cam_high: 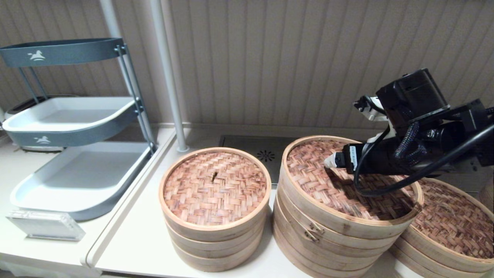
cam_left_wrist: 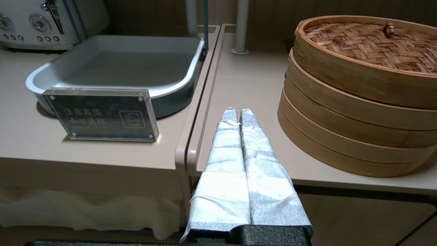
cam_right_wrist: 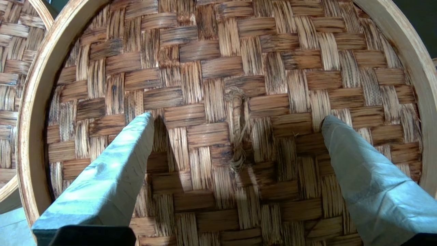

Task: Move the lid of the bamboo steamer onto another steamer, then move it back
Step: Pick up the steamer

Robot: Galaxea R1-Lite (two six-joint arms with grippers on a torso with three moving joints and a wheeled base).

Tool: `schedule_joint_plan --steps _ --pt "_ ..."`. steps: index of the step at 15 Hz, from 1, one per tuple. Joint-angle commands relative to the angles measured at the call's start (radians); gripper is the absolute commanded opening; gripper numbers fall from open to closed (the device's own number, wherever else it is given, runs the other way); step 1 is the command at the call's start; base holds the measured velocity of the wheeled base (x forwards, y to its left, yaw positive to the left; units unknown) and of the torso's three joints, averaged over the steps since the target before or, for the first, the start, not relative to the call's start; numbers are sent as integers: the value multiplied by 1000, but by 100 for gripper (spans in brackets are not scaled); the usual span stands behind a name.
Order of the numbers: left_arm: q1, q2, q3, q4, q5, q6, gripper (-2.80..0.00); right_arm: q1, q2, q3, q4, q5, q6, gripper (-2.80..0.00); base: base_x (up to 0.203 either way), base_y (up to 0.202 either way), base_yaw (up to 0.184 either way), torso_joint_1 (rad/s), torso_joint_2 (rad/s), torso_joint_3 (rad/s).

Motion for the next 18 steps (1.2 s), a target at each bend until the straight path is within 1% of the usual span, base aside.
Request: schedule_joint_plan --steps 1,13,14,18 --pt "0 -2 25 -1 0 0 -280 0 4 0 2 -2 2 0 0 0 0 0 0 0" --pt "0 -2 25 1 -2 0 -280 -1 41 -6 0 -3 -3 0 0 0 0 0 0 0" --pt "0 -2 25 -1 -2 0 -280 -1 38 -5 0 -3 -3 -280 0 0 0 0 0 0" --pt "0 -3 25 1 0 0 -280 -1 30 -4 0 -3 -1 -280 0 0 0 0 0 0"
